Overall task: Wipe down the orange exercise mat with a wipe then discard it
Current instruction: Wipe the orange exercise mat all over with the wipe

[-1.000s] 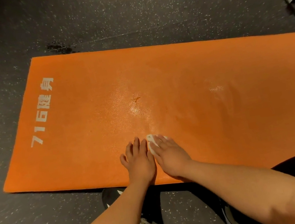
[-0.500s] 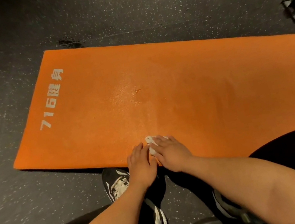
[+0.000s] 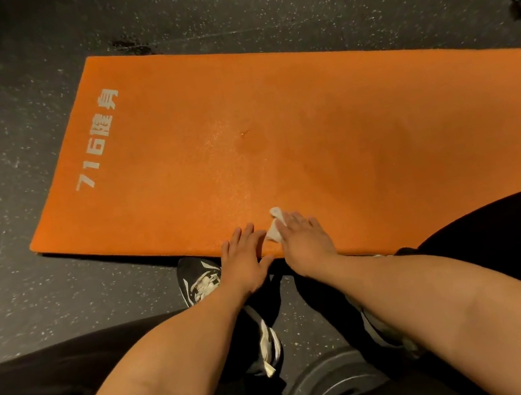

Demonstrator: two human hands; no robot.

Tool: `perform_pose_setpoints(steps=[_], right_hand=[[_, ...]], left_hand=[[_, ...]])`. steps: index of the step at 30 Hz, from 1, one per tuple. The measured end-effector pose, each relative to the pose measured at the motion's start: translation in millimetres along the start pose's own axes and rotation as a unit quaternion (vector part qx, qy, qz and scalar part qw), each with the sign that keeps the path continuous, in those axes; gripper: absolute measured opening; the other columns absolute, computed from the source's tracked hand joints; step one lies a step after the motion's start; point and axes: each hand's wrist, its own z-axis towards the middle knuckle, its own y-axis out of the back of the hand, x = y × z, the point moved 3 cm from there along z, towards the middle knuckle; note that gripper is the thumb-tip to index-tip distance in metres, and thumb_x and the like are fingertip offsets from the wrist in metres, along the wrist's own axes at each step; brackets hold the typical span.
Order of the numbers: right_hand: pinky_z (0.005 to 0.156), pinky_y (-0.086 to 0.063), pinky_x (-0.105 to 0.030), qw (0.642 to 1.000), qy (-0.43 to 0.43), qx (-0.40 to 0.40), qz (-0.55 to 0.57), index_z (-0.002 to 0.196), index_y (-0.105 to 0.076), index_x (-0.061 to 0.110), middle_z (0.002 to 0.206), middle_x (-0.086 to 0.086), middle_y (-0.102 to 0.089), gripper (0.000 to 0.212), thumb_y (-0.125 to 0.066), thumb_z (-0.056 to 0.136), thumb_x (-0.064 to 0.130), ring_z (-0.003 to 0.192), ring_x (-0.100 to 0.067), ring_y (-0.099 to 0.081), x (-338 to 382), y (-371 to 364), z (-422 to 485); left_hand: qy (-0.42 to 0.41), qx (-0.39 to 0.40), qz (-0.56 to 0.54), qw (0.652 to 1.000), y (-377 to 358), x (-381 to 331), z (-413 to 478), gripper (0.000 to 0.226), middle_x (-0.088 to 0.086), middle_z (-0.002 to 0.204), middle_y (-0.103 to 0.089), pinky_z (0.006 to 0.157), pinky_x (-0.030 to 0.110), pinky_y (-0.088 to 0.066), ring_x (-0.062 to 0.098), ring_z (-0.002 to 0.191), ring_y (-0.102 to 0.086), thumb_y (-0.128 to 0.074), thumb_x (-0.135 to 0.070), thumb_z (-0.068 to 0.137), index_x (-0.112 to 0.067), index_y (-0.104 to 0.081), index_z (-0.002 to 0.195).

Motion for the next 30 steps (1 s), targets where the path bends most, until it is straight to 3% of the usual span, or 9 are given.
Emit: perform_pose_setpoints(steps=[3, 7, 12, 16, 18, 22, 27, 30], right_hand=[[0.127, -0.001, -0.046, 1.000, -0.006, 0.003, 0.021, 0.163, -0.008, 0.016, 0.170, -0.005, 0.002, 0.064, -0.036, 0.106, 0.026, 0.157, -0.023, 0.004, 6.5, -3.6, -2.9], [0.126, -0.001, -0.045, 0.999, 0.036, 0.001, 0.020, 0.162, -0.015, 0.021, 0.171, -0.001, -0.004, 0.061, -0.039, 0.105, 0.024, 0.157, -0.021, 0.001, 5.8, -10.4, -9.5], [0.126, 0.000, -0.047, 0.998, -0.037, 0.006, 0.058, 0.163, -0.014, 0.022, 0.171, 0.002, 0.000, 0.056, -0.027, 0.109, 0.029, 0.157, -0.021, 0.004, -5.1, 1.5, -8.9], [0.126, -0.002, -0.046, 0.997, -0.024, 0.013, 0.067, 0.162, -0.017, 0.023, 0.171, 0.004, -0.002, 0.054, -0.025, 0.109, 0.030, 0.157, -0.021, 0.003, -4.9, 2.3, -12.6], [0.126, -0.004, -0.045, 0.996, -0.029, -0.005, 0.080, 0.161, -0.023, 0.024, 0.170, 0.004, -0.008, 0.052, -0.025, 0.109, 0.032, 0.157, -0.021, -0.002, -4.6, 3.2, -13.9], [0.125, -0.012, -0.042, 0.988, -0.055, -0.059, 0.134, 0.154, -0.041, 0.025, 0.166, 0.004, -0.027, 0.048, -0.032, 0.108, 0.035, 0.155, -0.020, -0.016, 0.4, 7.8, -15.6], [0.116, -0.030, -0.038, 0.982, -0.062, -0.108, 0.141, 0.140, -0.058, 0.023, 0.150, 0.002, -0.052, 0.042, -0.037, 0.105, 0.033, 0.140, -0.021, -0.040, 0.7, 15.3, -23.9], [0.112, -0.033, -0.036, 0.982, -0.057, -0.123, 0.128, 0.136, -0.062, 0.023, 0.144, 0.002, -0.057, 0.041, -0.039, 0.103, 0.034, 0.131, -0.021, -0.044, -0.3, 10.9, -31.4]], left_hand=[[0.006, -0.031, -0.020, 0.999, 0.5, -2.3, 2.5, 0.037, -0.002, 0.165, -0.024, 0.122, 0.049, -0.011, 0.024, 0.154, -0.012, -0.062, -0.038, 0.096, -0.029, -0.052, 0.130], [0.007, -0.049, 0.001, 0.999, -1.4, -1.6, 6.5, 0.020, -0.002, 0.163, -0.031, 0.121, 0.047, -0.016, 0.024, 0.152, -0.019, -0.062, -0.036, 0.095, -0.026, -0.057, 0.112], [-0.020, -0.081, 0.013, 0.996, 4.5, -3.9, 7.1, 0.011, -0.006, 0.155, -0.044, 0.117, 0.048, -0.022, 0.021, 0.149, -0.026, -0.066, -0.037, 0.092, -0.028, -0.062, 0.096], [-0.027, -0.088, -0.020, 0.996, 6.3, -5.5, 6.6, 0.005, -0.005, 0.144, -0.055, 0.115, 0.049, -0.026, 0.022, 0.145, -0.036, -0.066, -0.029, 0.093, -0.025, -0.063, 0.091], [-0.015, -0.088, -0.057, 0.994, 8.1, -6.9, 5.1, 0.005, -0.003, 0.134, -0.061, 0.111, 0.047, -0.033, 0.023, 0.130, -0.051, -0.067, -0.025, 0.092, -0.022, -0.064, 0.095], [0.008, -0.094, -0.070, 0.993, 19.7, -13.1, 0.3, 0.009, -0.002, 0.102, -0.063, 0.080, 0.039, -0.046, 0.027, 0.094, -0.059, -0.066, -0.026, 0.093, -0.023, -0.059, 0.089], [0.028, -0.111, -0.053, 0.992, 24.1, -21.7, -11.2, 0.012, -0.008, 0.094, -0.054, 0.070, 0.035, -0.043, 0.024, 0.088, -0.056, -0.065, -0.030, 0.095, -0.025, -0.057, 0.087], [0.035, -0.118, -0.052, 0.991, 21.8, -26.9, -21.1, 0.013, -0.006, 0.096, -0.054, 0.067, 0.034, -0.039, 0.024, 0.089, -0.057, -0.064, -0.030, 0.096, -0.024, -0.055, 0.087]])
